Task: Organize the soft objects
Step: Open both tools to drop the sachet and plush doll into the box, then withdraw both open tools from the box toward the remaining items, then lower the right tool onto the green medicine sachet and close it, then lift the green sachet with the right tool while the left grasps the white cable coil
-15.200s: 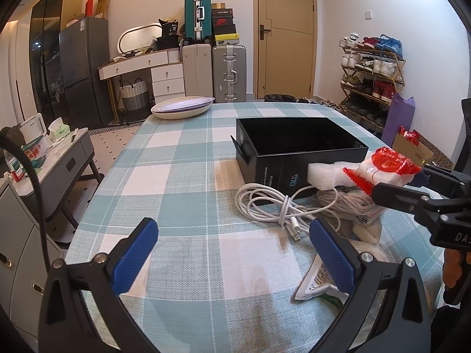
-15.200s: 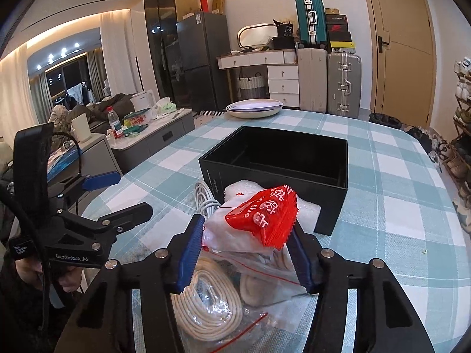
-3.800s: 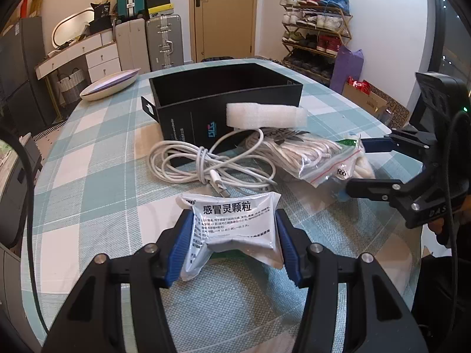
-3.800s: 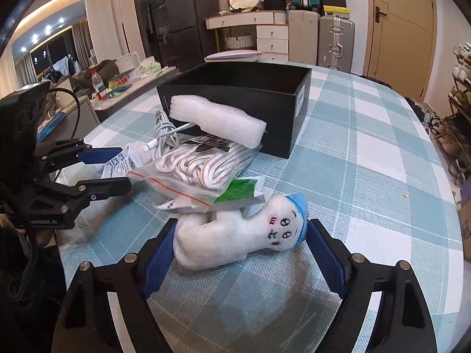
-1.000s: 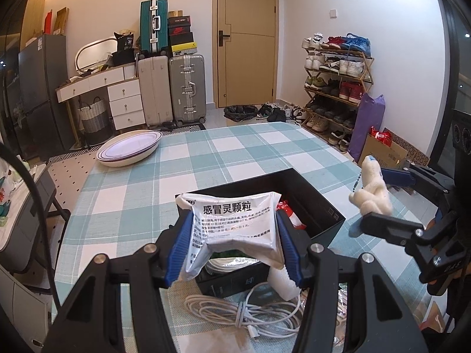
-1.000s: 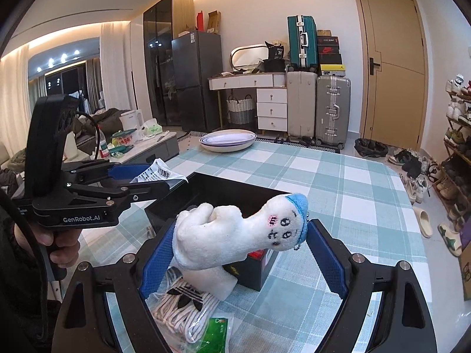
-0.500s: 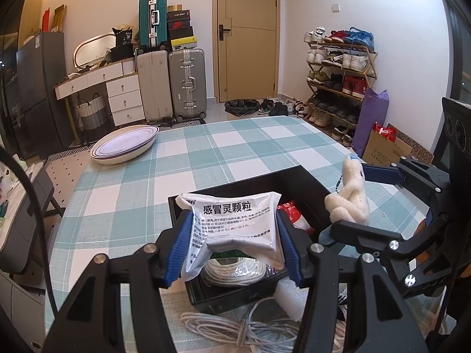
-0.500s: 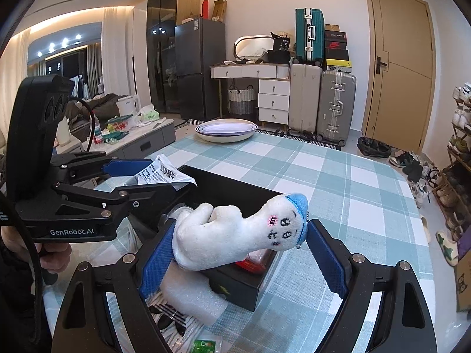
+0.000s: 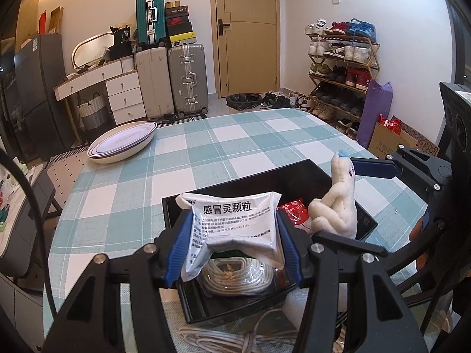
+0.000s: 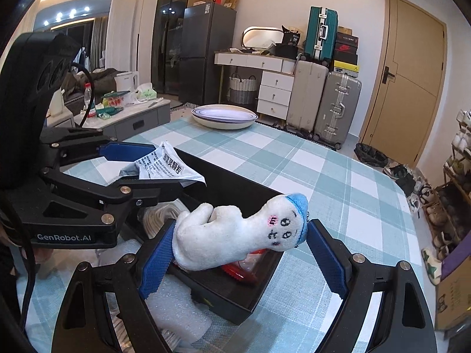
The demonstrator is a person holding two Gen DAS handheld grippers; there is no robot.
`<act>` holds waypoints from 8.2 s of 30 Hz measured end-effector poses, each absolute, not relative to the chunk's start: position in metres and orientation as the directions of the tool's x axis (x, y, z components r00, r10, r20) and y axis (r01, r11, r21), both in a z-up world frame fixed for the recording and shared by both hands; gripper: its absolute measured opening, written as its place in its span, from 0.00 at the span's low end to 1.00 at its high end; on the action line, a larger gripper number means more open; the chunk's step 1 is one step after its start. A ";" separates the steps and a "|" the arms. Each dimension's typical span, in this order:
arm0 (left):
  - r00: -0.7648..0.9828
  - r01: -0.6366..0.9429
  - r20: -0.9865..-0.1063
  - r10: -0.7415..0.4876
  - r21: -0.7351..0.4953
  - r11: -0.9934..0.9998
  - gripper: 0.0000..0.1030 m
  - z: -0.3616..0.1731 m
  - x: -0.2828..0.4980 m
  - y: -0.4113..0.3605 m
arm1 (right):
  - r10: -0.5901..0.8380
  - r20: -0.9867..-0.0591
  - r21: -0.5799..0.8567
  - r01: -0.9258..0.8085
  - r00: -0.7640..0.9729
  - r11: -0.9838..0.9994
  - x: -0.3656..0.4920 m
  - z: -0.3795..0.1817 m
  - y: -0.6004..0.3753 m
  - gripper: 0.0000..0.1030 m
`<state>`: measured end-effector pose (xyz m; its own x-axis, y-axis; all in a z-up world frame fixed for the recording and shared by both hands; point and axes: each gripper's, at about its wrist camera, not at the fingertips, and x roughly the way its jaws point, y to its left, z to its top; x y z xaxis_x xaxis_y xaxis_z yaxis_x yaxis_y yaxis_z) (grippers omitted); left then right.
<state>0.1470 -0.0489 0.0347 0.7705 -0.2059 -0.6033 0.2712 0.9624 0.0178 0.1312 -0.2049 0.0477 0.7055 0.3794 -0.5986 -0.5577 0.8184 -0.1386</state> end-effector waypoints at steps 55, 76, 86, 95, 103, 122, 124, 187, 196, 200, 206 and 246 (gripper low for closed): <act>0.770 0.263 -0.610 -0.187 0.038 0.964 1.00 0.026 0.050 -0.011 | 0.379 -0.713 0.108 -0.441 0.590 0.891 0.050 0.039 -0.244 0.99; 0.753 0.285 -0.631 -0.188 0.056 0.957 1.00 0.011 0.051 -0.022 | 0.340 -0.784 0.016 -0.531 0.519 0.847 0.037 0.027 -0.245 0.99; 0.757 0.280 -0.628 -0.180 0.064 0.958 1.00 0.012 0.051 -0.020 | 0.223 -0.832 -0.018 -0.426 0.508 0.904 0.056 0.011 -0.270 0.99; 0.757 0.281 -0.628 -0.182 0.061 0.958 1.00 0.010 0.051 -0.020 | 0.280 -0.849 0.012 -0.513 0.448 0.858 0.048 0.000 -0.248 0.99; 0.756 0.281 -0.629 -0.182 0.060 0.958 1.00 0.010 0.051 -0.020 | 0.309 -0.861 0.041 -0.550 0.404 0.834 0.043 -0.007 -0.237 0.99; 0.753 0.289 -0.630 -0.188 0.061 0.955 1.00 0.011 0.050 -0.019 | 0.359 -0.875 0.057 -0.667 0.325 0.743 0.024 -0.012 -0.218 0.99; 0.754 0.289 -0.630 -0.185 0.065 0.955 1.00 0.011 0.050 -0.019 | 0.366 -0.873 0.062 -0.672 0.322 0.738 0.026 -0.012 -0.216 0.99; 0.749 0.283 -0.638 -0.181 0.060 0.957 1.00 0.012 0.054 -0.010 | 0.346 -0.844 0.133 -0.464 0.411 0.876 0.055 0.001 -0.266 0.65; 0.748 0.277 -0.639 -0.179 0.055 0.959 1.00 0.011 0.055 -0.008 | 0.257 -0.860 0.046 -0.435 0.441 0.899 0.059 -0.006 -0.262 0.65; 0.745 0.272 -0.644 -0.173 0.058 0.960 1.00 0.010 0.057 -0.007 | 0.274 -0.851 0.039 -0.467 0.448 0.884 0.057 -0.006 -0.259 0.55; 0.740 0.275 -0.650 -0.174 0.056 0.960 1.00 0.008 0.058 -0.007 | 0.290 -0.834 0.020 -0.501 0.468 0.865 0.047 -0.003 -0.255 0.42; 0.539 0.143 -0.801 -0.260 -0.217 0.966 1.00 -0.030 0.107 0.013 | 0.371 -0.734 0.065 -0.485 0.569 0.872 0.040 0.034 -0.280 0.41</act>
